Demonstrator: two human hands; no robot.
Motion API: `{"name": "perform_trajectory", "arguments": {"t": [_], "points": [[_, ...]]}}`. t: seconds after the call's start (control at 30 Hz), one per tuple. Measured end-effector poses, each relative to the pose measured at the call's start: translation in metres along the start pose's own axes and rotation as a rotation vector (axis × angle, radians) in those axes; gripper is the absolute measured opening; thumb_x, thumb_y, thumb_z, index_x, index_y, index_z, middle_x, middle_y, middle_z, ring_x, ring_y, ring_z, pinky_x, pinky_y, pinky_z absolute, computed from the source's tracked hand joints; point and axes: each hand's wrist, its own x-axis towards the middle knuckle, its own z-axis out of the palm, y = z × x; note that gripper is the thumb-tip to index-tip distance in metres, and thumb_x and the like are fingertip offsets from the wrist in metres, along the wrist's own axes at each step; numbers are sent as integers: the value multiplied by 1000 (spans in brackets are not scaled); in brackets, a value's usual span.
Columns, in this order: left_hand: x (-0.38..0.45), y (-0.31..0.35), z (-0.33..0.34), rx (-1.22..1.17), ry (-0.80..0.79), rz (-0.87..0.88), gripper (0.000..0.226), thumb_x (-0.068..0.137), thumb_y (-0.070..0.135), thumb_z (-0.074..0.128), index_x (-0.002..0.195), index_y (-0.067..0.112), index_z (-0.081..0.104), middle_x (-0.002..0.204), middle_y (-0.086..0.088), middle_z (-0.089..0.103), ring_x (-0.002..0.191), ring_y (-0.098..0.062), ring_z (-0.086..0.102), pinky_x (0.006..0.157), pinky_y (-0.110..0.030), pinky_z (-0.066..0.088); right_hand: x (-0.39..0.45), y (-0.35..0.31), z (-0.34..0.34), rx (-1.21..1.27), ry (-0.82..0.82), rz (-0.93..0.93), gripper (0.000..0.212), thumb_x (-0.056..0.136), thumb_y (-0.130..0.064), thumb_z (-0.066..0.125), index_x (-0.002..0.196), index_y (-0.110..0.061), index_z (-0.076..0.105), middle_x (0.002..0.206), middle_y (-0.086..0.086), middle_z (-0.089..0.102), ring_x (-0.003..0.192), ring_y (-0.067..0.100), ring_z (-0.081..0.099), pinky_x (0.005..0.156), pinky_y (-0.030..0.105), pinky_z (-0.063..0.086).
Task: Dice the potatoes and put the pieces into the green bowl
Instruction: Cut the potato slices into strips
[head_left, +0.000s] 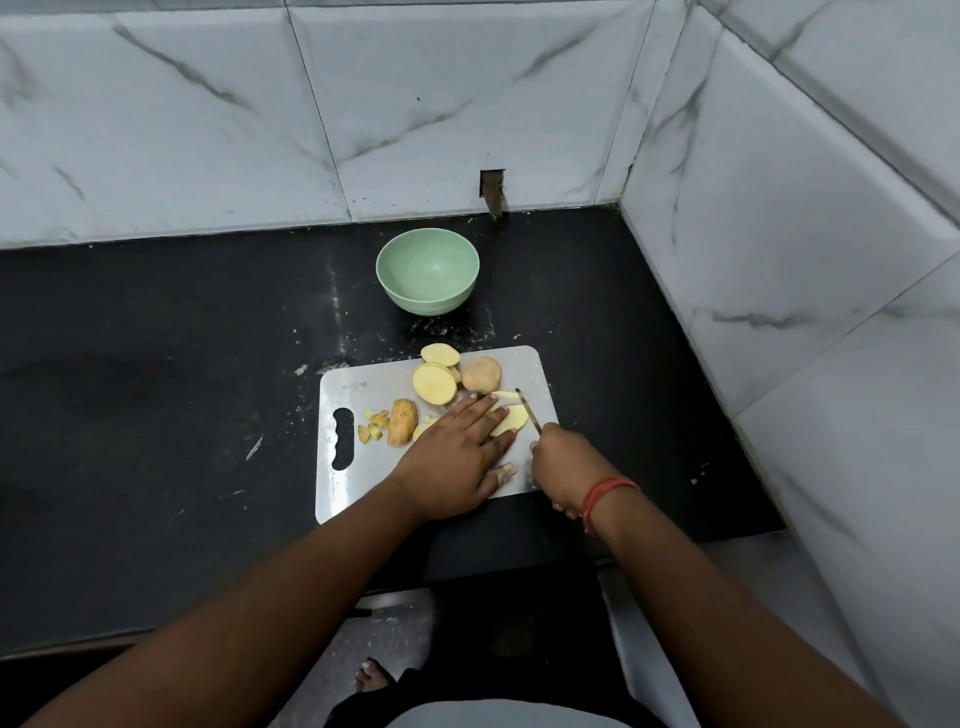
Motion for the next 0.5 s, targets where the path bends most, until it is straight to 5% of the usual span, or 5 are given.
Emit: {"name": "perform_trajectory", "arguments": {"t": [0.13, 0.4, 0.5], "points": [[-6, 5, 4, -25, 98, -11, 51, 103, 47, 46, 138, 10, 59, 152, -16, 43, 145, -32, 34, 125, -45, 20, -6, -3, 1, -25, -7, -32, 10, 99, -6, 43, 108, -2, 46, 73, 10, 56, 65, 30, 66, 46, 28, 48], [1, 5, 10, -22, -86, -100, 76, 103, 57, 25, 160, 7, 24, 167, -13, 19, 155, -27, 16, 126, -38, 7, 4, -14, 2, -33, -71, 84, 16, 98, -4, 44, 114, -4, 46, 75, 15, 60, 47, 25, 57, 35, 27, 39], [3, 7, 10, -63, -95, -126, 81, 98, 57, 15, 159, 6, 24, 167, -12, 20, 155, -28, 17, 127, -39, 9, 2, -23, -7, -38, -193, 150, 21, 100, -6, 44, 119, -2, 49, 91, 19, 65, 62, 29, 61, 44, 32, 44]]}}
